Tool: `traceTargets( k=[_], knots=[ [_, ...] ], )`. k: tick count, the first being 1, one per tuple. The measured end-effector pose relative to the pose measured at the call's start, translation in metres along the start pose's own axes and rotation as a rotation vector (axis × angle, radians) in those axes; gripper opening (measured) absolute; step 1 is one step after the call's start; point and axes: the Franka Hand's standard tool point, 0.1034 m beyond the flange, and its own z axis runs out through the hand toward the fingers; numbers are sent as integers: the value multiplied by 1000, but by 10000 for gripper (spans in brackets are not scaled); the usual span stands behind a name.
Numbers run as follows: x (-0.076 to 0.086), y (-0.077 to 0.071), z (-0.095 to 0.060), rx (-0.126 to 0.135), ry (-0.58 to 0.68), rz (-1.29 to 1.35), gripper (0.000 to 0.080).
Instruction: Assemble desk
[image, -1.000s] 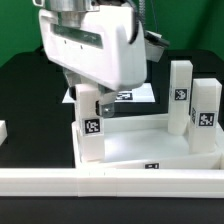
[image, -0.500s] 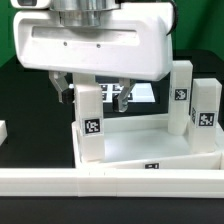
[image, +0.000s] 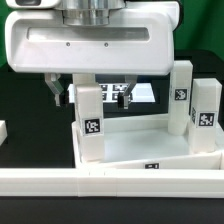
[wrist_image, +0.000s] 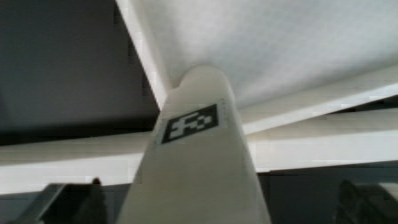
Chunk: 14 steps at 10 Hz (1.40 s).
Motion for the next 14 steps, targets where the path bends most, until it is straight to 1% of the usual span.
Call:
traceTargets(
  k=[3,4,5,6,7,8,9,10,11,13,14],
  knots=[
    [0,3,0,-14,-4,-162,649],
    [-1,3,0,-14,-5,-167,649],
    [-1,3,0,-14,-5,-164,505],
    [-1,3,1,-14,-5,-164,505],
    [-1,3,1,-14,-5,-160,320],
    [-1,4,1,-14,-6,-141,320],
    [-1,4,1,-13,-5,-109,288],
    [-1,4,1,-13,-5,-47,289],
    [-1,5,1,-10,-6,36,289],
    [-2,11,2,9,-11,268,289],
    [-3,13,3,12,-12,375,289]
  ],
)
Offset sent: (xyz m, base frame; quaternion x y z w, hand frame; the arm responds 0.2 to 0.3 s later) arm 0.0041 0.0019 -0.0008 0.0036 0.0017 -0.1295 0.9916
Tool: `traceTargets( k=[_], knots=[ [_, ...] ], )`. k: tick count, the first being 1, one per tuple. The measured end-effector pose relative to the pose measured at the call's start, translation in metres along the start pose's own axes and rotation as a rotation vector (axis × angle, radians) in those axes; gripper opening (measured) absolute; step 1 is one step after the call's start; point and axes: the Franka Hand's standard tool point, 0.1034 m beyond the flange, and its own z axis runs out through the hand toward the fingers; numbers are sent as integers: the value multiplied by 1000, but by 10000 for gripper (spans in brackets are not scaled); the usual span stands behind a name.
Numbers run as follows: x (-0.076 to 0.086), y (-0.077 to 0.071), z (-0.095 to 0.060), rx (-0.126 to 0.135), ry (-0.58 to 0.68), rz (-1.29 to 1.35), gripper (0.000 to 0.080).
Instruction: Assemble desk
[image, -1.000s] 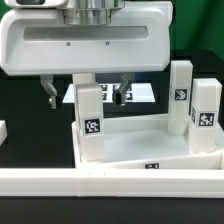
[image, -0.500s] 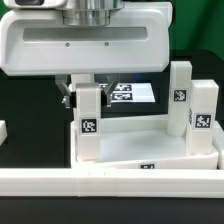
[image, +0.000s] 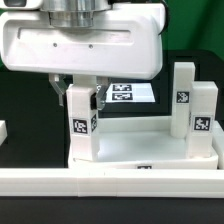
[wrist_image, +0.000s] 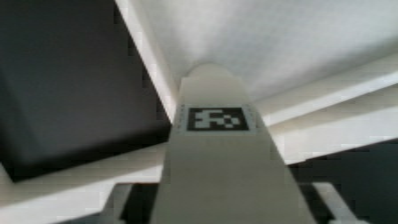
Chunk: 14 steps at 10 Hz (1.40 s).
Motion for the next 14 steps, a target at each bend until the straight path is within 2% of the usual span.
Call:
traceTargets(
  k=[1,7,10,13,14],
  knots=[
    [1,2,0,6,-1,106,289],
    [2,3,1,-1,-11,748,290],
    [1,2,2,17,-13,1097,290],
    [1,1,2,23,-20,1164,303],
    [1,1,2,23,-20,1128,506]
  ],
)
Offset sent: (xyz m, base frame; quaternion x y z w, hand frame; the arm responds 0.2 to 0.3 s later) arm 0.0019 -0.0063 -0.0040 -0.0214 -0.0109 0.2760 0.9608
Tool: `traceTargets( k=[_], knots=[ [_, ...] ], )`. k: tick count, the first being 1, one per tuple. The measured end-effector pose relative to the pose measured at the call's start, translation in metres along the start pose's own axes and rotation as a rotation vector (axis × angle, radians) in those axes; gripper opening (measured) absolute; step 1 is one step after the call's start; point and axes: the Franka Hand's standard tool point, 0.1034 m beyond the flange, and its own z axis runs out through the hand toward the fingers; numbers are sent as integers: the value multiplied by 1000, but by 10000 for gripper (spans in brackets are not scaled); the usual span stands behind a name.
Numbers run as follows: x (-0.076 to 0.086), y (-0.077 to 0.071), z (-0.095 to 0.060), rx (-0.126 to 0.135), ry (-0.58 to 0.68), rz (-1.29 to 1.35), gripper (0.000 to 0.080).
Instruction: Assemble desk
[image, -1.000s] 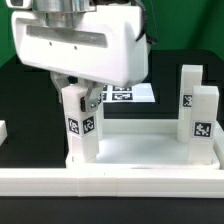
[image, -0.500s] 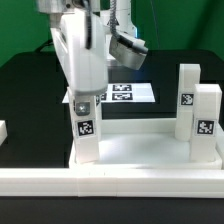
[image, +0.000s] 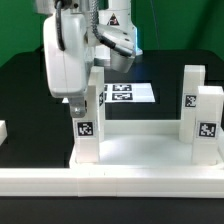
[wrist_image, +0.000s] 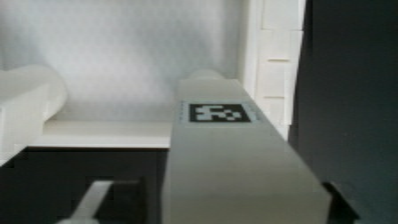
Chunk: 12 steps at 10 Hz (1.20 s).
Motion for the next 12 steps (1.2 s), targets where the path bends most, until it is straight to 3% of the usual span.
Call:
traceTargets(
  k=[1,2,3,12],
  knots=[
    [0,0,0,-1,0,-44,506],
    [-1,0,0,0,0,-141,619],
    [-2,-1,0,0,-2,-248,640],
    [-7,-4,-2,6,13,-1115,649]
  ],
)
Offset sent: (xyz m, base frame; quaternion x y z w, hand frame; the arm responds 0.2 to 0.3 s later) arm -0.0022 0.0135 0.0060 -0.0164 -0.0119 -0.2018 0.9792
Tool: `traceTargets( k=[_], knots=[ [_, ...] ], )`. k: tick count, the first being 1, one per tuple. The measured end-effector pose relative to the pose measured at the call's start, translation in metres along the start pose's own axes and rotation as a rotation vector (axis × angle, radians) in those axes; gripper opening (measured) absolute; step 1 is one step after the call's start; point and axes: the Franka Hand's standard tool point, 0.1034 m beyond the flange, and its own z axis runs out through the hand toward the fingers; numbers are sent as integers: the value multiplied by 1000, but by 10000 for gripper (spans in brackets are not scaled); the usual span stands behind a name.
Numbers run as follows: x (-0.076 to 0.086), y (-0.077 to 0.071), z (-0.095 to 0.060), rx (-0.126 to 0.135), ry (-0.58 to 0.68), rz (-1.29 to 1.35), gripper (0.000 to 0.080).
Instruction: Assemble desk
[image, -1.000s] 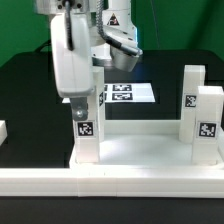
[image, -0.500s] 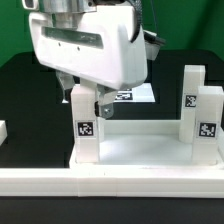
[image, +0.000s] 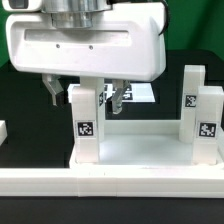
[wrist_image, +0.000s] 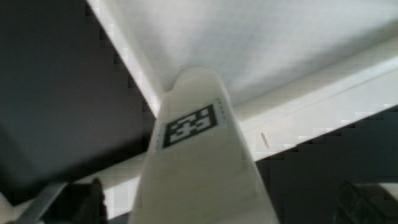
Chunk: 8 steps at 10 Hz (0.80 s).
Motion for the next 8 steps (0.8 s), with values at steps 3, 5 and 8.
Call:
traceTargets(
  k=[3,5,8],
  knots=[
    [1,-1,-2,0,3,-226,649],
    [1,-1,-1,0,2,-247,626],
    [1,0,-1,0,2,-226,287]
  ],
)
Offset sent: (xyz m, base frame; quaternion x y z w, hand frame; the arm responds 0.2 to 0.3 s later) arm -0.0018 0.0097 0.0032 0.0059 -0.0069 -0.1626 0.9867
